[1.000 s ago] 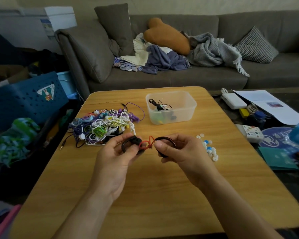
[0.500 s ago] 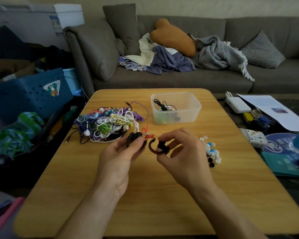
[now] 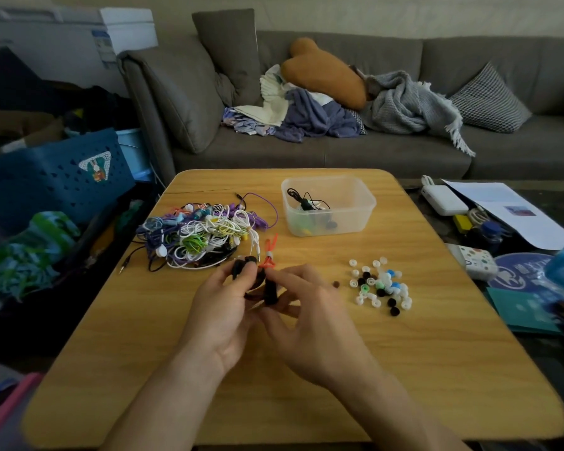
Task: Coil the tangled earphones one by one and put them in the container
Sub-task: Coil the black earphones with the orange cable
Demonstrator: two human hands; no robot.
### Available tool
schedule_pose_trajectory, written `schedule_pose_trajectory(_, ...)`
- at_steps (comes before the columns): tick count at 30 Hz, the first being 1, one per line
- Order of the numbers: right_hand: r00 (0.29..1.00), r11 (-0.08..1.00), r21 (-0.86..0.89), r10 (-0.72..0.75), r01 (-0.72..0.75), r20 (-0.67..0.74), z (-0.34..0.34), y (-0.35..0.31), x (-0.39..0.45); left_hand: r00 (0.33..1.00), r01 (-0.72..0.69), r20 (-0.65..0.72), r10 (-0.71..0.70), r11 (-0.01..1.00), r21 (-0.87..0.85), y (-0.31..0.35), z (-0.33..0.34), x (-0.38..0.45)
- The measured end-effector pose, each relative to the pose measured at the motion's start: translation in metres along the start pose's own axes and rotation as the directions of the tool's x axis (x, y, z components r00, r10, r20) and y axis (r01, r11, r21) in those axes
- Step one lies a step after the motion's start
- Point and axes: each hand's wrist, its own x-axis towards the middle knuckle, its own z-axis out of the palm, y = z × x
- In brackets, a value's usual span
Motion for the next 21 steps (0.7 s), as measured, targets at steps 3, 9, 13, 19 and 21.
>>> schedule_pose_trajectory(3, 1.0, 0.995, -0.104, 0.002, 0.0, 0.02, -0.003, 0.004, 0.001, 1.0, 0.006, -0.023, -0.006, 1.0, 0.029, -0.002, 0.001, -0.001)
schedule_pose_trajectory(9, 0.992, 0.981, -0.175, 0.098, -0.082, 0.083, -0.043, 0.007, 0.012, 0.999, -0.042, -0.021, 0.045, 0.988, 0.149, -0.008, 0.008, -0.004)
schedule_pose_trajectory(13, 0.955, 0.888, -0.35, 0.277, -0.298, -0.11, -0.103, 0.032, 0.015, 0.994, -0.106, 0.018, 0.106, 0.956, 0.273, -0.012, 0.007, -0.003)
schedule_pose_trajectory(19, 0.834, 0.724, -0.538, 0.548, -0.431, 0.068, -0.132, 0.052, 0.002, 0.98, -0.197, 0.114, 0.165, 0.9, 0.389, -0.016, 0.015, -0.008)
schedule_pose_trajectory(21, 0.805, 0.696, -0.552, 0.589, -0.46, 0.071, -0.132, 0.055, 0.003, 0.979, -0.2, 0.121, 0.165, 0.9, 0.387, -0.017, 0.018, -0.01)
